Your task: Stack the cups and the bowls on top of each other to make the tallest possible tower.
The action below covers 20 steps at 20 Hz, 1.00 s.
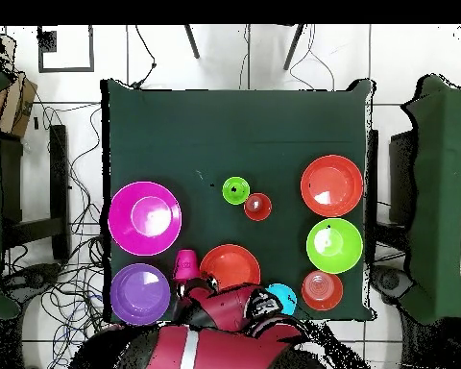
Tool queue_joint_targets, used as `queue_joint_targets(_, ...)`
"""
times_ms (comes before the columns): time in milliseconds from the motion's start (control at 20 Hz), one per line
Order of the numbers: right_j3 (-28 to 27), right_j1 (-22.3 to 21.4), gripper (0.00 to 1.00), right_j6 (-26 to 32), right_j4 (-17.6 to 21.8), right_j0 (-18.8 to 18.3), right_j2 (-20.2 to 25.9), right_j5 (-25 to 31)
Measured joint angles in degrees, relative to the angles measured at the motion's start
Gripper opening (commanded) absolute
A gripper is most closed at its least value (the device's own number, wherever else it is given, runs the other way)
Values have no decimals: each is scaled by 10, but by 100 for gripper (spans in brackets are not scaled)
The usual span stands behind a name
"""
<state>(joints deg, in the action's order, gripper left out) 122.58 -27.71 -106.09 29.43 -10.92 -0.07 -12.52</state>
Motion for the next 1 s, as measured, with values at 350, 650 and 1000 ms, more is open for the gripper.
queue_joint_targets(350,3,-20,0,0,0,-34,12,0)
queue_joint_targets(650,12,-53,0,0,0,-60,30,16)
queue_joint_targets(1000,17,-76,0,0,0,-86,53,29)
